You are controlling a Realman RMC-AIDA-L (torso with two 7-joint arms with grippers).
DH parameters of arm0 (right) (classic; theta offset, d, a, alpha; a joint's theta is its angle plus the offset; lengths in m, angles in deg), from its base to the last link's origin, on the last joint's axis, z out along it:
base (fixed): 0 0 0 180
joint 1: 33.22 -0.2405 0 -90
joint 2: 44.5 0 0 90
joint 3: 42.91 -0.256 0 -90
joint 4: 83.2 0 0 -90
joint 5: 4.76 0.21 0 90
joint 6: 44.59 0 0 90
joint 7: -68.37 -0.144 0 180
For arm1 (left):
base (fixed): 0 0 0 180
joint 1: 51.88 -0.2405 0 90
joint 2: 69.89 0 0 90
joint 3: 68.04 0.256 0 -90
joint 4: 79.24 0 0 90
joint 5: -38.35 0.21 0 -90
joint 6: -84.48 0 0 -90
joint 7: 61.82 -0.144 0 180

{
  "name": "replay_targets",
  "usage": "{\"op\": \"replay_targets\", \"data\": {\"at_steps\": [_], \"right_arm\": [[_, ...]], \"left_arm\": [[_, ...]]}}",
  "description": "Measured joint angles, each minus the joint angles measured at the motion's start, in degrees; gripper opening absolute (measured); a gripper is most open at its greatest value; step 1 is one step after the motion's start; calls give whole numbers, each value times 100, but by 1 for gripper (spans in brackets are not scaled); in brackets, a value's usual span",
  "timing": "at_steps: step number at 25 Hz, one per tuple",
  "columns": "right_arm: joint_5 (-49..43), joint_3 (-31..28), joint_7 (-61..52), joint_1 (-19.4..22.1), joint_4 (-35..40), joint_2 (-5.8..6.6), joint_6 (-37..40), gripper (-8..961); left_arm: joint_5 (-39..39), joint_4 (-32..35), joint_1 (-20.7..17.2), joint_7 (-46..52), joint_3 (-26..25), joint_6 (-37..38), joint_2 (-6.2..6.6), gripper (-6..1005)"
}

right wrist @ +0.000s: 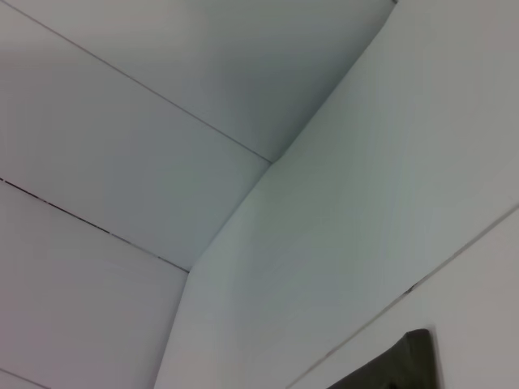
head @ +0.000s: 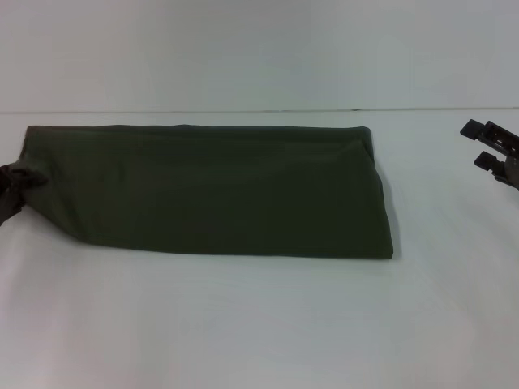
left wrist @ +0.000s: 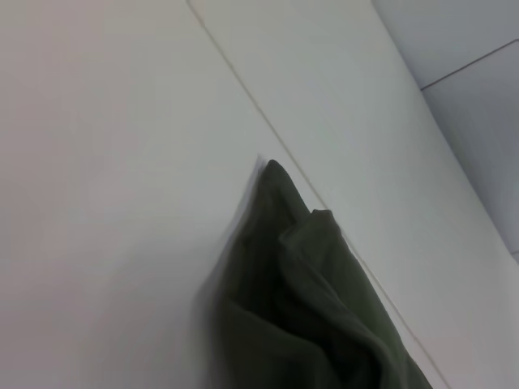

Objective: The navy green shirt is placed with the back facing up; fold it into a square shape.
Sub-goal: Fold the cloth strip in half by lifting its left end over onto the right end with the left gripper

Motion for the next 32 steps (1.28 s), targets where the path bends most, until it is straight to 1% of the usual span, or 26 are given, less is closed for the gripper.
{"op": "replay_targets", "data": {"at_steps": [3,5,8,11,13,14,16,21,27,29,32], "right_arm": [[0,-1,0,0,0,0,0,928],[0,-1,0,0,0,0,0,928],[0,-4,0,14,0,0,1,928],[0,-43,0,37,0,0,4,928],[0,-75,-4,46,0,0,4,928],[0,-91,-8,51,0,0,4,928],[0,-115,-15,57,0,0,2,928],[0,-123,-18,57,0,0,15,928],[-18,-123,-18,72,0,0,23,927],[-29,-123,-18,76,0,0,24,927],[-35,-118,-18,79,-3,0,38,927]], "left_arm": [[-1,0,5,-75,9,-18,-4,514],[-17,6,3,-305,15,12,-5,274],[-2,135,-72,-645,36,117,-1,185],[63,412,-257,-715,110,183,-14,97],[75,503,-321,-715,128,190,-22,93],[106,653,-437,-715,158,198,-35,90],[131,685,-465,-714,164,211,-38,86],[325,707,-471,-665,172,259,-33,86],[244,767,-475,-713,137,399,-41,85],[20,951,-507,-787,108,686,-91,85],[-601,1534,-592,-916,133,1419,-247,86]]}}
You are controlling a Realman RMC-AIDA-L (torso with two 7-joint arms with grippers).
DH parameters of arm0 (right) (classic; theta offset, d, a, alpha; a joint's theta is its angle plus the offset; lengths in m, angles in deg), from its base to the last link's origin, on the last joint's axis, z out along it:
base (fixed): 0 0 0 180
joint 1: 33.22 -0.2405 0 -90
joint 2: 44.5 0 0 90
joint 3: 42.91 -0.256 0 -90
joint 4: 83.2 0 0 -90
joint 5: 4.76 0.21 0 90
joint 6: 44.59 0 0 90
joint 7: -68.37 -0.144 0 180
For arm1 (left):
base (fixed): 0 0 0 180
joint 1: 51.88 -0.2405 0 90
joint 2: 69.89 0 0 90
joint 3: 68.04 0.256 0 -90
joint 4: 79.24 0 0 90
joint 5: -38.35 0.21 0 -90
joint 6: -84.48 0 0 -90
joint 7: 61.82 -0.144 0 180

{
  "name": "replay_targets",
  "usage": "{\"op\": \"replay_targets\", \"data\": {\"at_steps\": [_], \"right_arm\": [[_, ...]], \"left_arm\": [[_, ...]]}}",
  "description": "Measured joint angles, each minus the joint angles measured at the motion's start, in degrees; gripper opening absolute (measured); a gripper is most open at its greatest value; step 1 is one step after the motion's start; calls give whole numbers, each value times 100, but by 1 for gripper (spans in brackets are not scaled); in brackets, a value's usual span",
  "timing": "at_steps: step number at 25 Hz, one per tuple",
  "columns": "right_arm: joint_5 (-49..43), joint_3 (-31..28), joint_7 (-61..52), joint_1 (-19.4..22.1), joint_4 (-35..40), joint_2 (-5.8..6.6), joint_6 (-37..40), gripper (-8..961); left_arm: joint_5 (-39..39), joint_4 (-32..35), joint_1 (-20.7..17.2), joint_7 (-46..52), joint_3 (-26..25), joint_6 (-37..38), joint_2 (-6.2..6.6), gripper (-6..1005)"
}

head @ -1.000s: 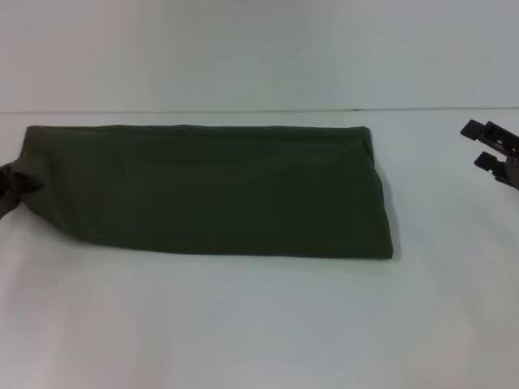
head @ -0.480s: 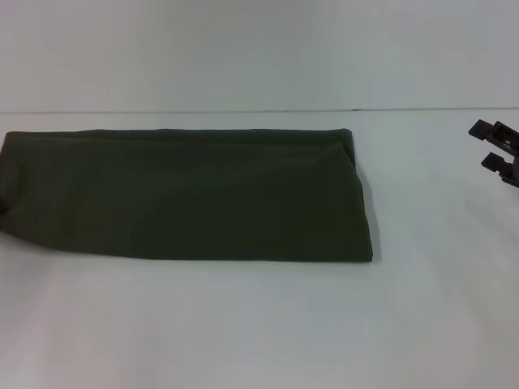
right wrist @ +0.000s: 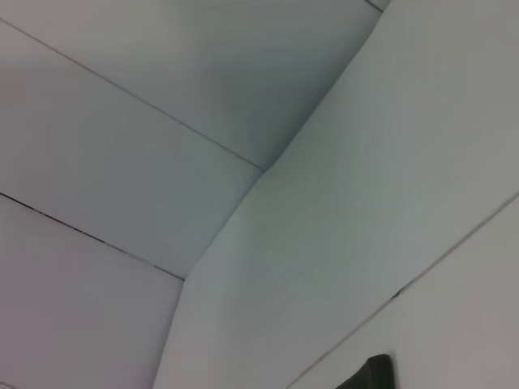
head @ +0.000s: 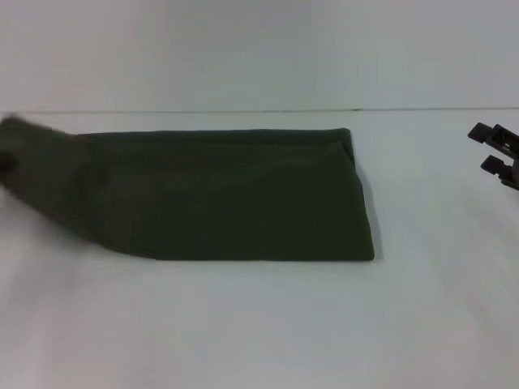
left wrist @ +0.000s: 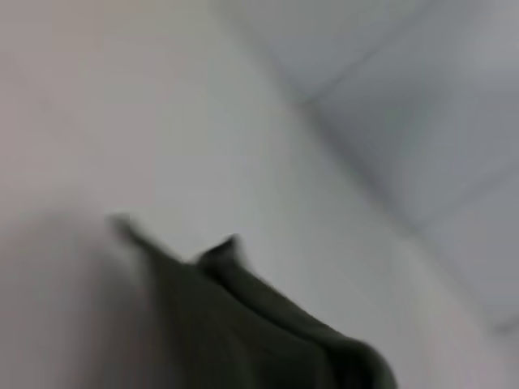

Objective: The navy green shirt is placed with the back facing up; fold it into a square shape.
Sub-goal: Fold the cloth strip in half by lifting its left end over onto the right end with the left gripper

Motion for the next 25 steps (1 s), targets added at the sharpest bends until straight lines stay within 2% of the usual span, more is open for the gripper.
{"op": "replay_targets", "data": {"at_steps": [2,4,8,13,17,19,25], "right_arm": [[-1,8,4,0,-1,0,7,927],[0,11,16,0,-2,0,7,927],[7,38,22,-6,-6,-1,10,928],[0,46,39,-39,-7,-15,25,928],[-5,54,50,-58,-7,-18,28,928],[-10,55,52,-62,-6,-18,29,928],[-15,57,66,-52,-6,-23,-15,927]], "left_arm": [[-267,320,28,23,64,416,-66,86],[-410,572,215,177,270,778,-121,86],[-445,654,675,335,906,813,-208,82],[-436,591,1290,353,1855,459,-360,89],[-436,565,1525,350,2626,98,-499,97],[-433,473,1626,323,3177,-209,-577,101],[-511,-35,1796,180,5000,-1254,-649,114]]}}
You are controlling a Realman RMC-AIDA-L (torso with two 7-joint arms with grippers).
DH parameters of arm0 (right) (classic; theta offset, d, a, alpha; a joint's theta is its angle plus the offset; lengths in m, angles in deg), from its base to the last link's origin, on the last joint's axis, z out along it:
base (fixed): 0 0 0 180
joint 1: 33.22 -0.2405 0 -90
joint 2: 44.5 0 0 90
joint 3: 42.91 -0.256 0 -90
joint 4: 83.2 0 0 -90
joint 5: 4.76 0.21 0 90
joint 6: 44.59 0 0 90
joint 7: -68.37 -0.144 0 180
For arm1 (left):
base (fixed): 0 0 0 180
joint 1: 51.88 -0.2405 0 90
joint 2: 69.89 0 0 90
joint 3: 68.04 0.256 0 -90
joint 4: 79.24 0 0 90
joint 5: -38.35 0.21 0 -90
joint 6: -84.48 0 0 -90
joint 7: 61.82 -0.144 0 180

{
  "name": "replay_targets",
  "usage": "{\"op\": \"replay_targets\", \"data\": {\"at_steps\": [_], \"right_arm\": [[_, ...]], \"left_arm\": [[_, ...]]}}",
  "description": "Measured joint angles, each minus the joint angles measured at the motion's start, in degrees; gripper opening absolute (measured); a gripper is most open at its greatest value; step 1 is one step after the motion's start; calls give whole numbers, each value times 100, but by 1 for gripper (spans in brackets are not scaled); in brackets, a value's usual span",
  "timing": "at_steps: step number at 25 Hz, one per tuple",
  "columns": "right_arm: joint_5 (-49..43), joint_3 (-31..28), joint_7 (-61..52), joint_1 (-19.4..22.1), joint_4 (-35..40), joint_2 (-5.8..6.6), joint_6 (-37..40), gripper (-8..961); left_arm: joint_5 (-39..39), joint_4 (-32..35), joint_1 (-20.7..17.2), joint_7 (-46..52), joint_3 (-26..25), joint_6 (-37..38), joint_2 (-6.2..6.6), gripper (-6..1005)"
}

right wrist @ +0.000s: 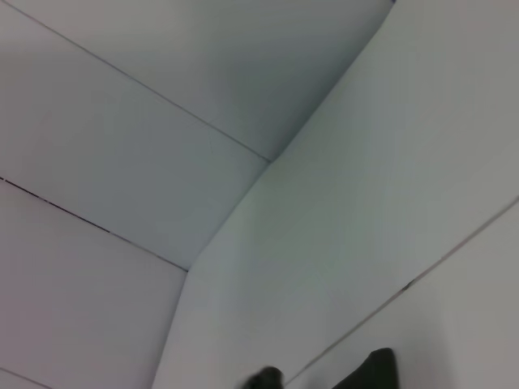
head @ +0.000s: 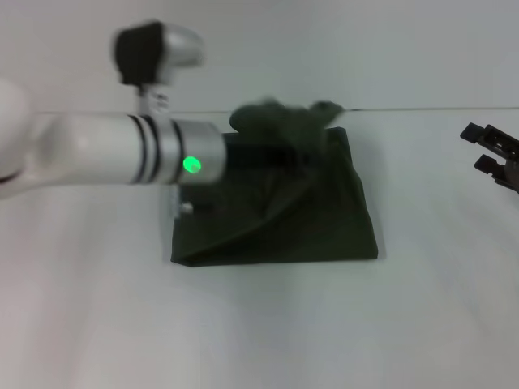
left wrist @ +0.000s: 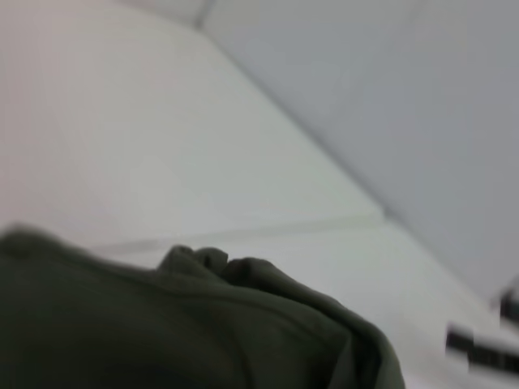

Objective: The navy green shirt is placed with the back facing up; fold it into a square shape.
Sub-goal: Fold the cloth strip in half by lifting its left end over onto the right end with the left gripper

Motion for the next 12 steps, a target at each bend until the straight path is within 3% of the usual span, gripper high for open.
{"op": "replay_targets", "data": {"at_steps": [3,5,9,12], "right_arm": [[-5,0,1,15,0,-1,-8,927],[-5,0,1,35,0,7,-16,927],[-5,0,-4,52,0,26,-19,927],[-5,7,-4,52,0,29,-70,927]], "left_arm": [[-44,12,0,-306,613,-14,-10,120],[-42,144,-60,-497,701,234,8,124],[-215,883,-558,-1424,160,1582,30,132],[-637,1329,-1076,-1885,-591,2346,30,262]]}}
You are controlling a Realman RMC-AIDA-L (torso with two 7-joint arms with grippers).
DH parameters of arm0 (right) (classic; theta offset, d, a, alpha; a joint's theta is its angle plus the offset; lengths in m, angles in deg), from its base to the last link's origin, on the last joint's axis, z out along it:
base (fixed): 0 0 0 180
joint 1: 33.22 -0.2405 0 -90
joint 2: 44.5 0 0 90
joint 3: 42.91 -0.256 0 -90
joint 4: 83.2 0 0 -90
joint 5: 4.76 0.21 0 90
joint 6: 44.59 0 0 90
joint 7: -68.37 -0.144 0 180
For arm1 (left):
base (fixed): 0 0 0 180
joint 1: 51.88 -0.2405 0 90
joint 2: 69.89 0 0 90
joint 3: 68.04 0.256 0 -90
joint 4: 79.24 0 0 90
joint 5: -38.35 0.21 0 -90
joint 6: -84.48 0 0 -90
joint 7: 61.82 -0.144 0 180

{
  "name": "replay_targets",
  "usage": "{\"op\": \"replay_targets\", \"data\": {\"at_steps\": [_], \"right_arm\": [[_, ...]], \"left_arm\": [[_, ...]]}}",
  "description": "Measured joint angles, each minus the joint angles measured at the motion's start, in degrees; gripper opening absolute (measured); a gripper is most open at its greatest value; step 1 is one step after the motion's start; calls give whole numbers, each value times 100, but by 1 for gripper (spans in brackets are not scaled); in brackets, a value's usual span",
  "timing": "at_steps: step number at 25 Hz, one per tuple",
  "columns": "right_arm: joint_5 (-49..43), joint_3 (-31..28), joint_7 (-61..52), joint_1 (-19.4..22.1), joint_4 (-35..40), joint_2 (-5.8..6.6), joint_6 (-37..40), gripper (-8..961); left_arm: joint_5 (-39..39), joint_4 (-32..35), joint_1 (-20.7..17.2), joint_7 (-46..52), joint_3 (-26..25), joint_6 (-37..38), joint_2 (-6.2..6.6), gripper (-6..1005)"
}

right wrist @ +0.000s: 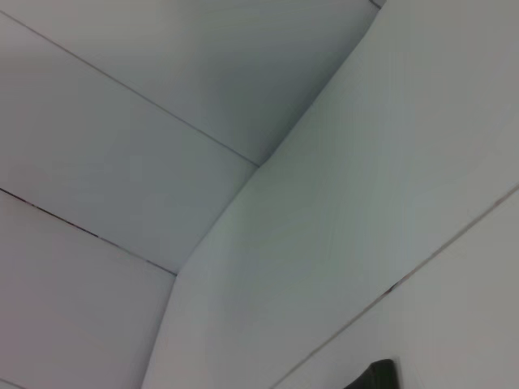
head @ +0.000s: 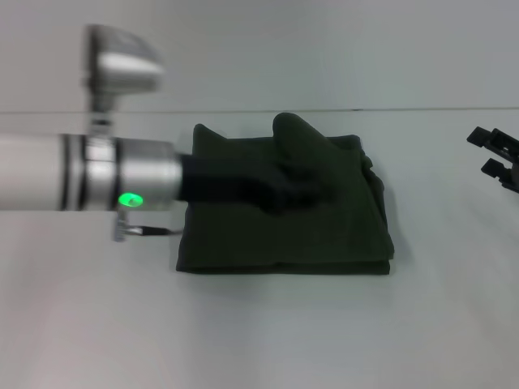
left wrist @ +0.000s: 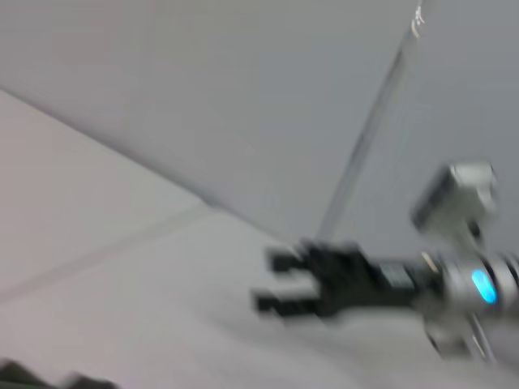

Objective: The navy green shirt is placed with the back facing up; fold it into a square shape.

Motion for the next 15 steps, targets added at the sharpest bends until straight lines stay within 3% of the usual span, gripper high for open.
{"op": "replay_targets", "data": {"at_steps": [1,4,6,11,13,15], "right_arm": [[-23,8,-5,-6,2,0,0,927],[-255,28,-72,-56,37,20,35,927],[-542,94,-184,-148,57,80,87,927],[-1606,700,-981,-765,72,451,283,927],[-2061,917,-1409,-1147,76,576,325,927],[-2343,976,-1701,-1438,78,619,313,927]], "left_arm": [[0,0,0,0,0,0,0,306],[-29,-124,-160,546,-863,-66,25,434],[12,-365,-179,1078,-1417,-97,118,519],[-38,-963,-271,1714,-2278,149,470,646],[-37,-973,-356,1718,-2448,240,492,688],[-46,-950,-435,1665,-2557,285,481,730]]}}
